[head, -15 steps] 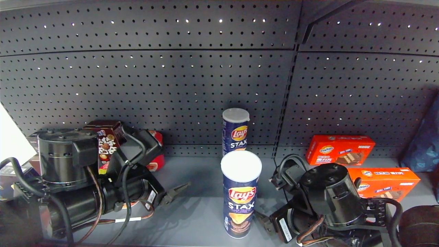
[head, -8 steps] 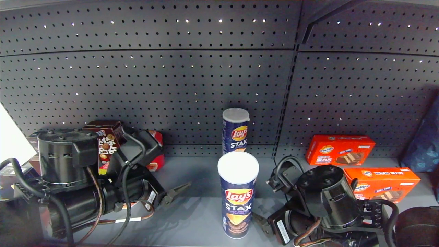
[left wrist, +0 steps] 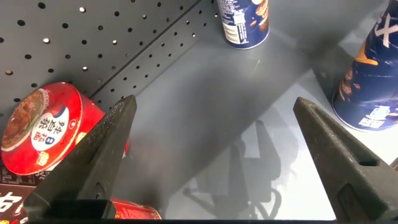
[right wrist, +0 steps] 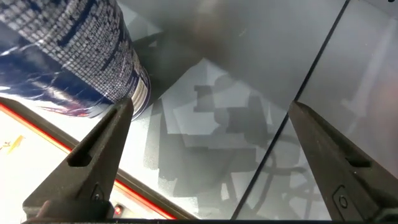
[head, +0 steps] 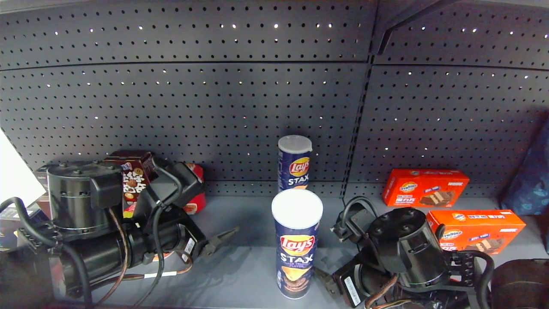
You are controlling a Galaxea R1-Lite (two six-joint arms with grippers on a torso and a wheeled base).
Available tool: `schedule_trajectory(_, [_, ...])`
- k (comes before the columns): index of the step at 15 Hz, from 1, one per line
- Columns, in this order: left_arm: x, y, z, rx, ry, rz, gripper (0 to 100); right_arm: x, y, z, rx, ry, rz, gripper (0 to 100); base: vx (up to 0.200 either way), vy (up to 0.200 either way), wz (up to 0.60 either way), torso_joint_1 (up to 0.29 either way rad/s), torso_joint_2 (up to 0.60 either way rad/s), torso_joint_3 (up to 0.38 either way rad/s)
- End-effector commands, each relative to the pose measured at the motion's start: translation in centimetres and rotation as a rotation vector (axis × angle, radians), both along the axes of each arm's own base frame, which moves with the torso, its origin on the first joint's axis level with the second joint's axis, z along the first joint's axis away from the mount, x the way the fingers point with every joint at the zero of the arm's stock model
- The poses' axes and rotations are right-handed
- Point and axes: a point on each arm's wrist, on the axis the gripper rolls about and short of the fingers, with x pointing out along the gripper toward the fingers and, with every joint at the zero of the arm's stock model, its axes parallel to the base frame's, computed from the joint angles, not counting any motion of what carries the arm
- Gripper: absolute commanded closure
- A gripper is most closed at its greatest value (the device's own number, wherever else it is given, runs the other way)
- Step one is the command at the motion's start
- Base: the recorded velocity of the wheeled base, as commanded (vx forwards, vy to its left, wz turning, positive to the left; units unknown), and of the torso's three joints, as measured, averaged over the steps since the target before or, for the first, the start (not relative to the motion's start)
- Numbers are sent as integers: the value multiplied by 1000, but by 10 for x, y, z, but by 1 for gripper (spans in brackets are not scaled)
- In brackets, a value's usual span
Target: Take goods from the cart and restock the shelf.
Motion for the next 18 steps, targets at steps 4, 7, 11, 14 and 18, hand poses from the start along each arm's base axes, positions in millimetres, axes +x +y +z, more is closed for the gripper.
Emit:
schedule_trajectory(4, [-4,2,-1,-2,7,2,0,-8,-17,7,17,-13,-19,0,0,0,0,0,0,0])
schedule_trajectory(7, [-14,7,16,-31,-59,7,0,-27,-47,35,103,-89,-43,0,0,0,0,0,0,0])
schedule_trajectory(11, [-47,25,59,-130,-235,70,0,-44,-106,75,240,-244,-208,0,0,0,0,0,0,0])
schedule_trajectory(14, [-83,48,67,-211,-296,156,0,-56,-154,77,259,-328,-403,0,0,0,0,0,0,0])
schedule_trajectory(18, [-158,95,28,-232,-361,455,0,-115,-209,69,258,-447,-714,0,0,0,0,0,0,0])
